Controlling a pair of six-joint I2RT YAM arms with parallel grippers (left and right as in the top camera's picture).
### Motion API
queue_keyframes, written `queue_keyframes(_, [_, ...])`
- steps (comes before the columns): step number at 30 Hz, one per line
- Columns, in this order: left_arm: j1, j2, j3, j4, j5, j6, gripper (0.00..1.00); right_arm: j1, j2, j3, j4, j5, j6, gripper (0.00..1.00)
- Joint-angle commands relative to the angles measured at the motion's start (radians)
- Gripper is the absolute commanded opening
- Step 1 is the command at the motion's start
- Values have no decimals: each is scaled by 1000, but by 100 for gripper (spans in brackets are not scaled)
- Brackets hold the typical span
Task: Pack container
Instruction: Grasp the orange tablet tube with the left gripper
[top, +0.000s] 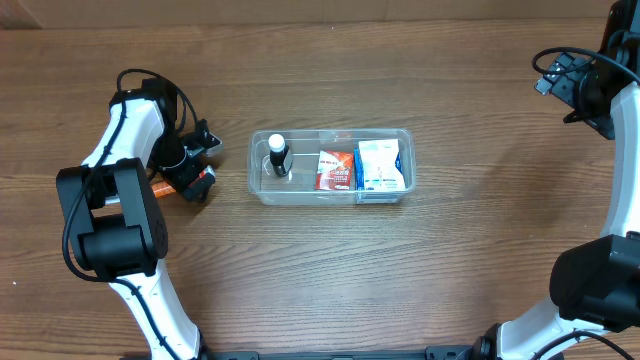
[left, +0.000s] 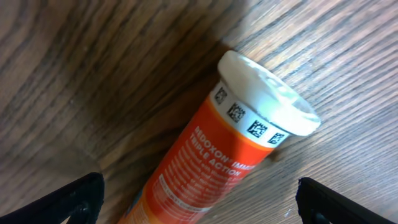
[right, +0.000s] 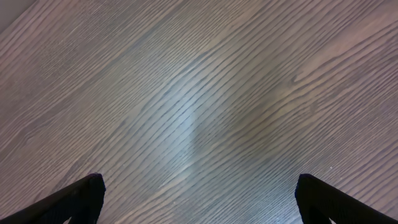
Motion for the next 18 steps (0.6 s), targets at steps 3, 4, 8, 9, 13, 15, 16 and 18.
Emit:
queue_keyframes(3, [2,17,-1,11,219,42,28,3,-18,17,6,3,5,100])
queue_keyframes(4, [2,17,-1,11,240,19,24,3,-18,17,6,3,4,100])
queue_keyframes(8, [2,17,-1,30,254,-114,6,3,-18,17,6,4,4,100])
queue_keyframes(9, [2,17,-1,42,254,-147,4,3,-18,17,6,3,4,100])
queue_keyframes(13, [2,17,111,20,256,-241,4,3,-18,17,6,4,4,100])
queue_keyframes(15, [0,16,248,-68,261,-243,4,3,-18,17,6,4,4,100])
queue_keyframes(16, [-3,16,308,-106,263,-242,4,3,-18,17,6,4,4,100])
queue_keyframes(18, [-30,16,462,-211,263,-208,4,3,-18,17,6,3,4,100])
